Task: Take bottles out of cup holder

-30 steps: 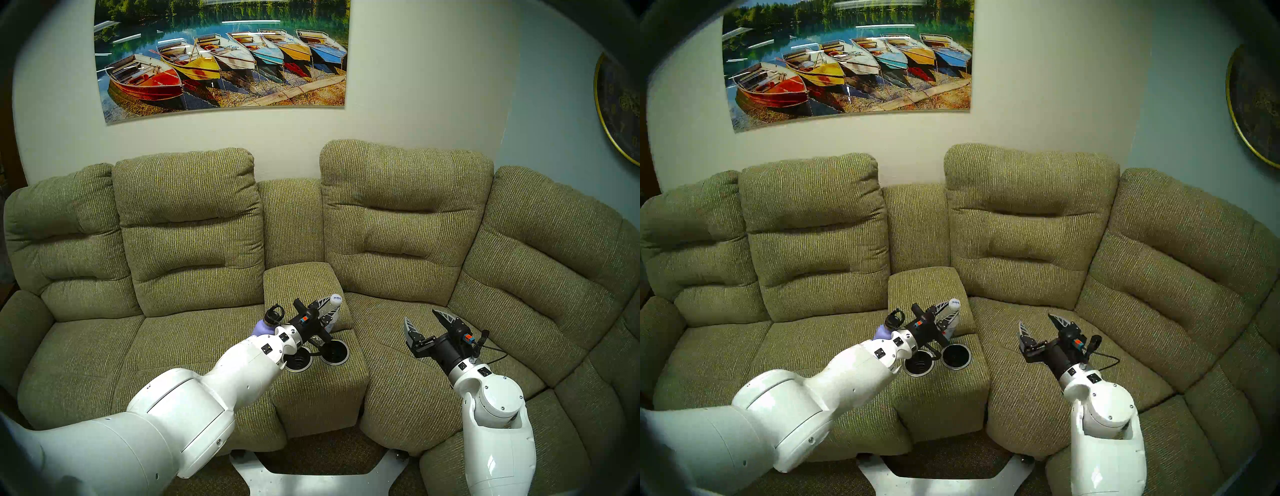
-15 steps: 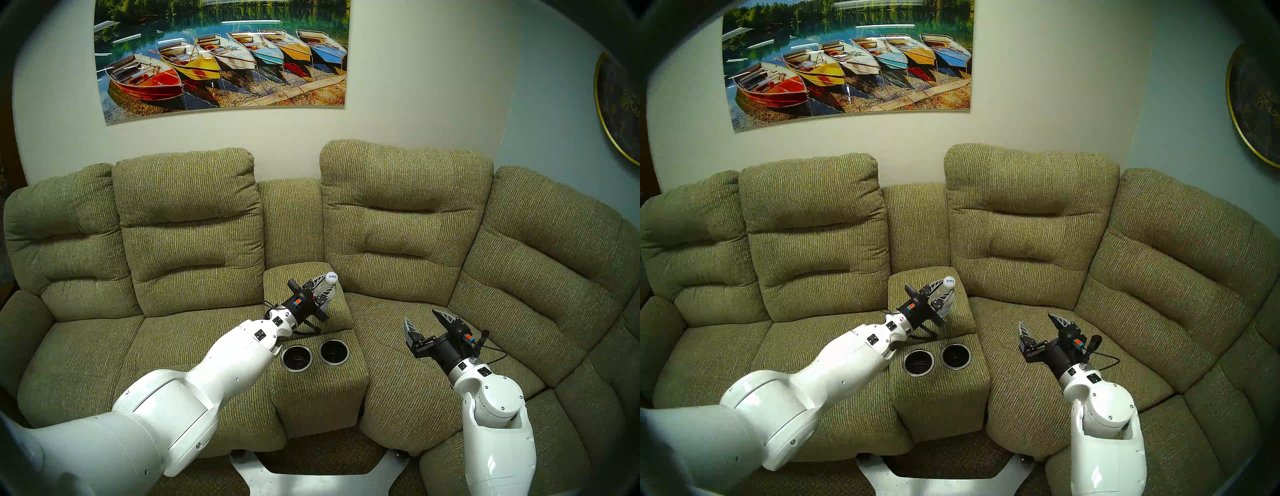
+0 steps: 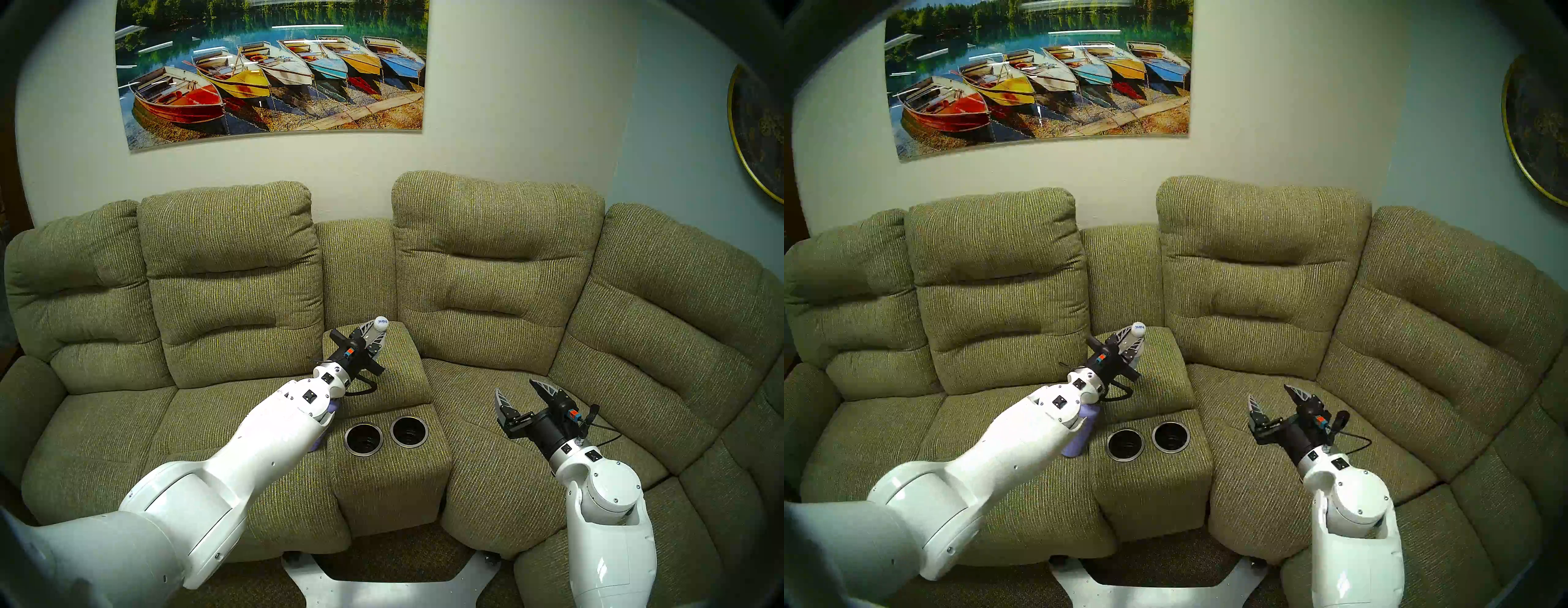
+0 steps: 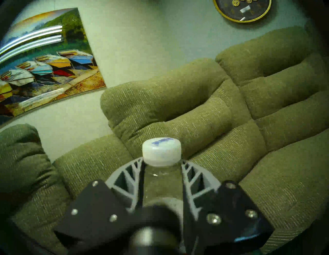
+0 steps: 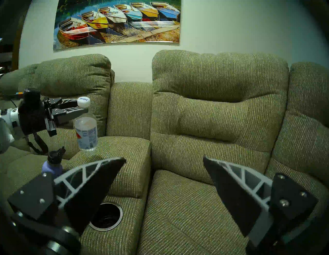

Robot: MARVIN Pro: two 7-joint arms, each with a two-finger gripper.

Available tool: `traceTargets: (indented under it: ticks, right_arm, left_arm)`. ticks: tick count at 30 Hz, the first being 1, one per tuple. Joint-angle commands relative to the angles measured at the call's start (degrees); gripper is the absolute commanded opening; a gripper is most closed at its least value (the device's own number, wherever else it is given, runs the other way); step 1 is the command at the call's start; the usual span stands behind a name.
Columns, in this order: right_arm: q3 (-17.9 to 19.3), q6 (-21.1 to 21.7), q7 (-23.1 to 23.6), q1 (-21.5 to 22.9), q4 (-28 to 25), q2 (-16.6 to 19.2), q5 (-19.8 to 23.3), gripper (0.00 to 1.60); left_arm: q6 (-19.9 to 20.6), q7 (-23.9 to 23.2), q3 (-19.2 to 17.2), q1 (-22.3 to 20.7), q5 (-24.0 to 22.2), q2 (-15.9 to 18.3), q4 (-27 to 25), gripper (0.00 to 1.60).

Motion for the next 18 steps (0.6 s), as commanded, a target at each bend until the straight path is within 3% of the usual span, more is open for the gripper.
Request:
traceTargets:
  ticks: [1, 8, 18]
  right_arm:
    - [0.1, -0.2, -0.1, 0.2, -1.3, 0.1, 0.0, 1.60]
    - [0.1, -0.2, 0.0, 0.2, -1.2, 0.1, 0.0, 1.60]
    - [0.1, -0.2, 0.0, 0.3, -1.2, 0.1, 0.1, 1.60]
  left_arm:
    - [2.7, 4.8, -2.4, 1.2, 0.6, 3.2, -6.6, 0.00]
    - [3.7, 6.3, -4.4, 7.0, -1.0, 5.7, -12.0, 0.00]
    - [6.4, 4.4, -6.1, 14.7, -3.8, 11.5, -19.6, 0.00]
